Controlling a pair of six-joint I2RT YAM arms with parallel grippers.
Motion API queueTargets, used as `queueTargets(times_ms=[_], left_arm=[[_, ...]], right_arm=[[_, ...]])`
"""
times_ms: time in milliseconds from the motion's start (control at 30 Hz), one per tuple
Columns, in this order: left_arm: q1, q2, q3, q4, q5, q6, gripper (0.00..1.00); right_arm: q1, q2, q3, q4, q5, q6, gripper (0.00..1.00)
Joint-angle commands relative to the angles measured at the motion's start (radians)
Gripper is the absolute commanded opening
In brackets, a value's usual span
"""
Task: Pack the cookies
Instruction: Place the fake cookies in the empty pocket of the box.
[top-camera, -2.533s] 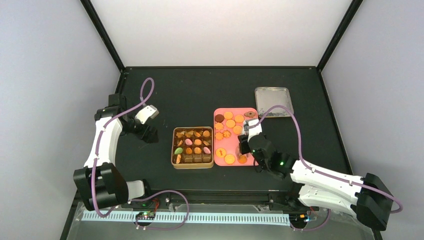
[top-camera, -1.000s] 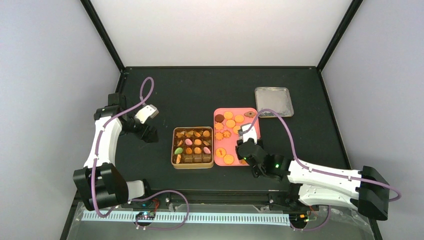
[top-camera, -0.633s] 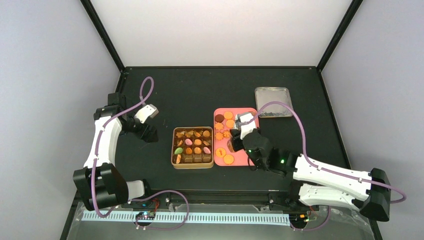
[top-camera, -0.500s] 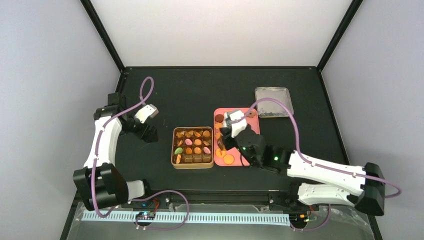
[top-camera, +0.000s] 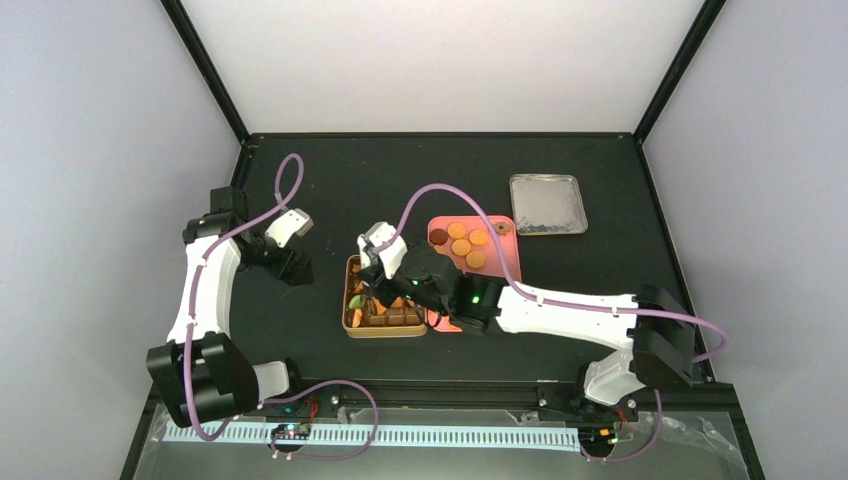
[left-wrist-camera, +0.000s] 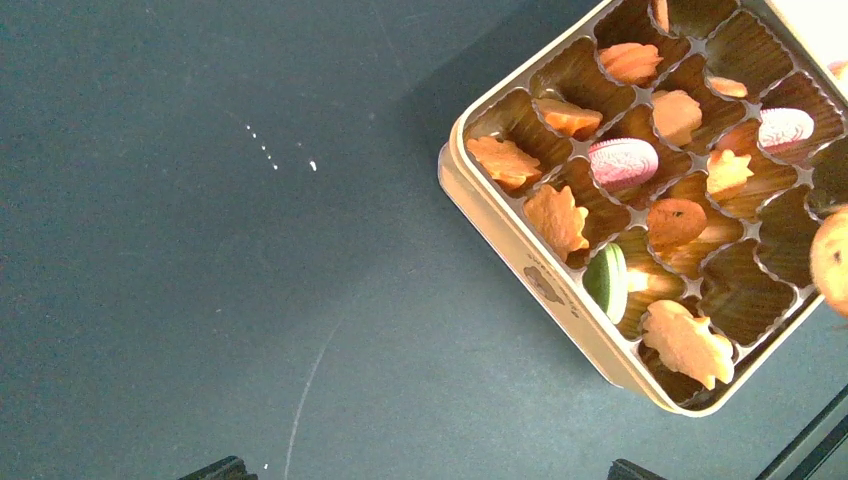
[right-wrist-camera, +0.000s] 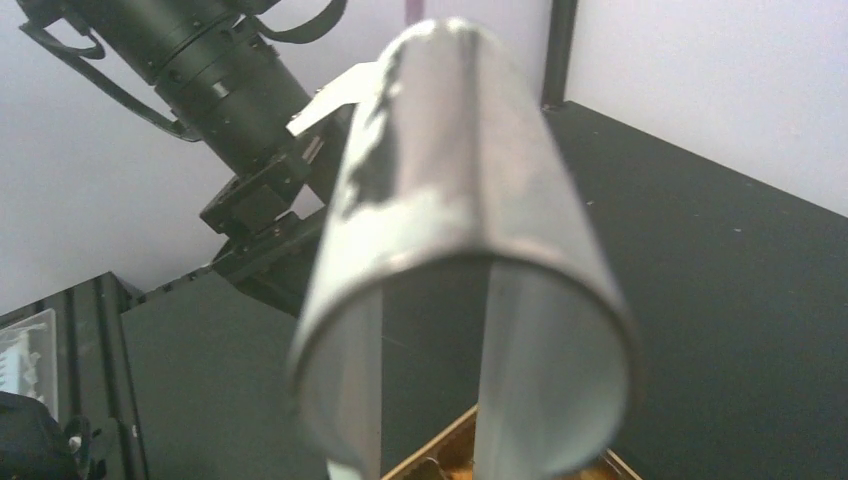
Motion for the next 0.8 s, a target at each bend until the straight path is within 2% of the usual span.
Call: queueTargets(times_ms=[0, 100, 300, 500, 667, 767], left_arm=[[0.012, -0.025, 0.009, -0.027, 0.006, 0.025, 0.95], [0.014, -0.024, 0.009, -0.028, 0.008, 0.025, 0.95], [0.015, -0.021, 0.007, -0.028, 0.013, 0.027, 0.95], [0.015, -0.02, 0.009, -0.029, 0.016, 0.028, 0.95], [0.016, -0.024, 0.006, -0.031, 0.014, 0.034, 0.95], [0.018, -0.027, 0.006, -0.032, 0.014, 0.037, 0.95]], right_arm=[[0.005, 0.048, 0.064, 0.073, -0.078, -0.017, 0.19], [0.005, 0.07, 0.075, 0.059, -0.085, -0.008, 0.32], [0.005, 0.06, 0.05, 0.051, -0.05, 0.001, 0.39], [0.006, 0.044, 0.046, 0.044, -0.029, 0.0, 0.4], [0.0, 0.014, 0.041, 0.027, 0.034, -0.013, 0.36], [-0.042, -0.036, 0.012, 0.01, 0.082, -0.018, 0.35]])
